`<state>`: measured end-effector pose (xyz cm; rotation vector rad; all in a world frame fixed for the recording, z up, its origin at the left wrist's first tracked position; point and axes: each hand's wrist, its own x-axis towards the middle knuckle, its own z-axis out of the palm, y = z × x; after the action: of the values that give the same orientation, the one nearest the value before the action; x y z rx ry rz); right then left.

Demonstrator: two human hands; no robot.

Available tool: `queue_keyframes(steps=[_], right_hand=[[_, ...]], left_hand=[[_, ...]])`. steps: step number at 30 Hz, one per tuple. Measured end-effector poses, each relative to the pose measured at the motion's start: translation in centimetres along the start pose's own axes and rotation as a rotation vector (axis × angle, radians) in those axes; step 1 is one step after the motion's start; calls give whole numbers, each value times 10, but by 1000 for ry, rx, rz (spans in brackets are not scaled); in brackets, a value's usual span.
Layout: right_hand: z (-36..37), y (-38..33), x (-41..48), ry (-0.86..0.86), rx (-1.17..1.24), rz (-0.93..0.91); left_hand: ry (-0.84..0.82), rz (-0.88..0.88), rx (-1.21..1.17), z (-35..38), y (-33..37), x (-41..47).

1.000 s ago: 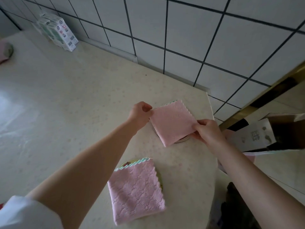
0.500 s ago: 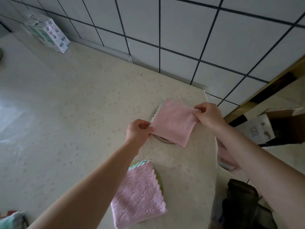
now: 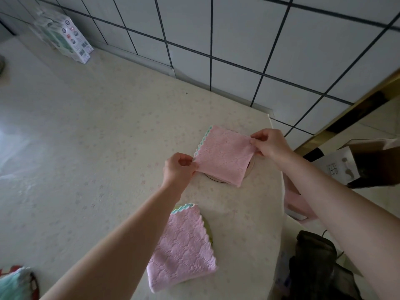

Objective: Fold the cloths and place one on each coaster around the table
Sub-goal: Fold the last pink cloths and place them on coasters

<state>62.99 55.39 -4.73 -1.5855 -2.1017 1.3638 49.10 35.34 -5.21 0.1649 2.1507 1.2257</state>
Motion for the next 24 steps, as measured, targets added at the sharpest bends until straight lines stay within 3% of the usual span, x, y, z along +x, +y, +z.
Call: queue_keyframes(steps=[4, 8, 13, 18, 24], right_hand=[[3, 6, -1, 46, -47, -6], [1, 9, -16, 110, -130, -9], [5, 13, -56, 169, -113, 20], [31, 30, -120, 11, -45, 48], [71, 48, -192, -138, 28, 157]], left_hand=[[9, 2, 140, -3, 0, 3], [36, -73, 135, -14, 0, 2], [55, 64, 331, -42, -13, -17], [26, 160, 477, -81, -39, -50], [-91, 136, 586, -114, -73, -88]])
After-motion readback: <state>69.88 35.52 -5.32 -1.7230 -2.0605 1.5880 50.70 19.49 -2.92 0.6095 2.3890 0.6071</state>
